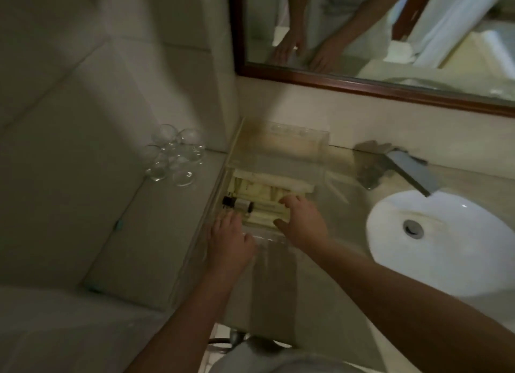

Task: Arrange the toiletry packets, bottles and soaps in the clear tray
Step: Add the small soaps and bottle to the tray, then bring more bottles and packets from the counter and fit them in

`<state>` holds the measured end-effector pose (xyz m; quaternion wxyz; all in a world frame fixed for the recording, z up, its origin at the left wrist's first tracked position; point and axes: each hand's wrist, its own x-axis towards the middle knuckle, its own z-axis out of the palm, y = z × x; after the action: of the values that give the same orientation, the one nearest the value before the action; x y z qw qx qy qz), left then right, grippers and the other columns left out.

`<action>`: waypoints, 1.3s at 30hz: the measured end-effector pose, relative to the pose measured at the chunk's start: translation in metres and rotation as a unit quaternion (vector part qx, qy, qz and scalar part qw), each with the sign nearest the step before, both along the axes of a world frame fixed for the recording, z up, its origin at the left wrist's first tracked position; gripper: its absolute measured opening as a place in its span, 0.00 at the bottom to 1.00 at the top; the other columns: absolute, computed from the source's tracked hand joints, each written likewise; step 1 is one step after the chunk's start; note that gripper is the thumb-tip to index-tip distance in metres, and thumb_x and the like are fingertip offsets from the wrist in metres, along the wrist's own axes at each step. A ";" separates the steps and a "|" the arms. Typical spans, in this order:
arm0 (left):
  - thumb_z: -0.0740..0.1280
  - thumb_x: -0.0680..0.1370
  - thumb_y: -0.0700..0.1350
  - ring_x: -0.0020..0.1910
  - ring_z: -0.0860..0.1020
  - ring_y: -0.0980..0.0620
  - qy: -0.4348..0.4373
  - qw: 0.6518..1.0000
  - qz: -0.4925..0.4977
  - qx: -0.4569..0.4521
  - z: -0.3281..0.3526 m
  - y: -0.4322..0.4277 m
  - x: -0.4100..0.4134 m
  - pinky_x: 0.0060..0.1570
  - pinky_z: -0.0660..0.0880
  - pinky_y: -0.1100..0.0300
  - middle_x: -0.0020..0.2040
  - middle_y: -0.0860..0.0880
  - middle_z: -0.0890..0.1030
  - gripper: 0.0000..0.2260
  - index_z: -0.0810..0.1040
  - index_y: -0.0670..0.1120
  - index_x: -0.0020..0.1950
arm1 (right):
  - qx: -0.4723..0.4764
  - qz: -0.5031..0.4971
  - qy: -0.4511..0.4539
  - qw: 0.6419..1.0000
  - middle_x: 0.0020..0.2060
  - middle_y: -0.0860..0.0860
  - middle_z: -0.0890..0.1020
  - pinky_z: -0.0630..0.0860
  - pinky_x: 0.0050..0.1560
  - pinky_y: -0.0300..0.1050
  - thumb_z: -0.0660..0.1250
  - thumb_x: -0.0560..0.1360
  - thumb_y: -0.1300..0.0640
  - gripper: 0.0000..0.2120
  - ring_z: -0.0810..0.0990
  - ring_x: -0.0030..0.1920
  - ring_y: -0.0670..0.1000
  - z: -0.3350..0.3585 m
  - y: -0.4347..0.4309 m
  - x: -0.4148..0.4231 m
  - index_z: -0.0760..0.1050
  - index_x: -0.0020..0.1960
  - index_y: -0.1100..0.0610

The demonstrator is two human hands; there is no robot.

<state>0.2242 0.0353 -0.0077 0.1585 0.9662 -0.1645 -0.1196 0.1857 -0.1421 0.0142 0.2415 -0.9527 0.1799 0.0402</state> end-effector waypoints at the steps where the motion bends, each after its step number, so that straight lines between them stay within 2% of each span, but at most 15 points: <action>1: 0.60 0.72 0.49 0.71 0.64 0.42 -0.008 1.000 -0.005 0.006 0.003 -0.009 -0.005 0.69 0.62 0.46 0.71 0.42 0.69 0.27 0.67 0.43 0.71 | 0.004 -0.010 -0.010 1.000 0.61 0.51 0.77 0.72 0.59 0.49 0.71 0.73 0.47 0.23 0.74 0.62 0.55 0.003 -0.012 -0.018 0.71 0.66 0.50; 5: 0.64 0.71 0.48 0.61 0.72 0.40 -0.043 0.997 -0.058 0.020 0.012 -0.064 -0.046 0.60 0.70 0.47 0.61 0.41 0.76 0.20 0.74 0.42 0.61 | 0.011 -0.078 -0.029 0.997 0.61 0.52 0.77 0.71 0.61 0.48 0.70 0.73 0.49 0.23 0.74 0.62 0.54 0.010 -0.067 -0.110 0.72 0.67 0.52; 8: 0.61 0.69 0.49 0.56 0.74 0.38 -0.041 0.991 -0.125 0.008 0.015 -0.124 -0.102 0.56 0.73 0.47 0.55 0.39 0.79 0.19 0.76 0.41 0.56 | 0.021 -0.151 -0.036 0.988 0.59 0.52 0.77 0.73 0.60 0.49 0.71 0.73 0.49 0.23 0.74 0.61 0.54 0.008 -0.110 -0.194 0.71 0.65 0.52; 12: 0.63 0.71 0.45 0.59 0.74 0.39 0.007 0.979 -0.185 -0.087 0.025 -0.207 -0.198 0.60 0.69 0.51 0.59 0.39 0.77 0.21 0.75 0.41 0.63 | 0.018 -0.236 -0.040 0.971 0.59 0.53 0.78 0.74 0.59 0.49 0.71 0.72 0.49 0.23 0.76 0.60 0.54 0.011 -0.165 -0.306 0.71 0.65 0.53; 15: 0.57 0.68 0.51 0.57 0.75 0.39 0.024 0.950 -0.266 -0.160 0.025 -0.256 -0.265 0.59 0.71 0.52 0.57 0.39 0.79 0.26 0.77 0.40 0.60 | 0.023 -0.303 -0.036 0.952 0.60 0.52 0.78 0.73 0.58 0.46 0.71 0.72 0.50 0.23 0.76 0.60 0.53 0.015 -0.201 -0.379 0.72 0.66 0.52; 19: 0.55 0.68 0.53 0.56 0.76 0.41 0.045 0.925 -0.344 -0.156 0.032 -0.306 -0.328 0.57 0.71 0.55 0.56 0.42 0.80 0.26 0.78 0.42 0.59 | 0.034 -0.367 -0.033 0.929 0.59 0.53 0.78 0.73 0.56 0.45 0.70 0.72 0.51 0.22 0.77 0.59 0.53 0.018 -0.241 -0.449 0.72 0.65 0.52; 23: 0.57 0.69 0.51 0.58 0.74 0.44 0.077 0.916 -0.376 -0.117 0.030 -0.348 -0.358 0.57 0.68 0.57 0.57 0.43 0.79 0.23 0.77 0.44 0.61 | 0.037 -0.408 -0.040 0.911 0.58 0.53 0.79 0.74 0.57 0.47 0.69 0.73 0.50 0.21 0.78 0.58 0.54 0.012 -0.272 -0.486 0.73 0.65 0.53; 27: 0.57 0.69 0.51 0.60 0.73 0.43 0.103 0.910 -0.388 -0.105 0.021 -0.394 -0.373 0.60 0.69 0.55 0.59 0.43 0.78 0.24 0.76 0.44 0.62 | 0.053 -0.432 -0.033 0.900 0.58 0.52 0.78 0.76 0.57 0.47 0.69 0.74 0.49 0.20 0.78 0.58 0.52 0.001 -0.305 -0.502 0.73 0.64 0.53; 32: 0.64 0.74 0.46 0.58 0.76 0.44 0.125 0.904 -0.392 -0.116 0.010 -0.464 -0.383 0.58 0.72 0.54 0.58 0.43 0.79 0.16 0.78 0.44 0.61 | 0.077 -0.460 0.009 0.885 0.56 0.49 0.79 0.77 0.55 0.50 0.66 0.73 0.46 0.19 0.79 0.54 0.51 -0.002 -0.367 -0.509 0.72 0.63 0.48; 35: 0.64 0.76 0.44 0.62 0.74 0.46 0.131 0.908 -0.381 -0.117 0.006 -0.497 -0.384 0.62 0.70 0.54 0.63 0.45 0.76 0.17 0.74 0.45 0.65 | 0.066 -0.459 0.026 0.886 0.55 0.49 0.80 0.78 0.54 0.52 0.67 0.73 0.46 0.20 0.80 0.53 0.52 -0.003 -0.406 -0.509 0.72 0.64 0.49; 39: 0.63 0.77 0.43 0.63 0.73 0.47 0.127 0.913 -0.366 -0.126 0.001 -0.530 -0.380 0.63 0.69 0.54 0.63 0.45 0.75 0.17 0.73 0.45 0.66 | 0.067 -0.446 0.031 0.892 0.57 0.51 0.80 0.78 0.56 0.53 0.67 0.75 0.50 0.20 0.79 0.56 0.54 -0.005 -0.445 -0.508 0.72 0.66 0.50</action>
<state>-0.1556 -0.4951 -0.0069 0.2439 0.7870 -0.4989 -0.2687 -0.3220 -0.5866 0.0095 0.2918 -0.7525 0.5897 -0.0304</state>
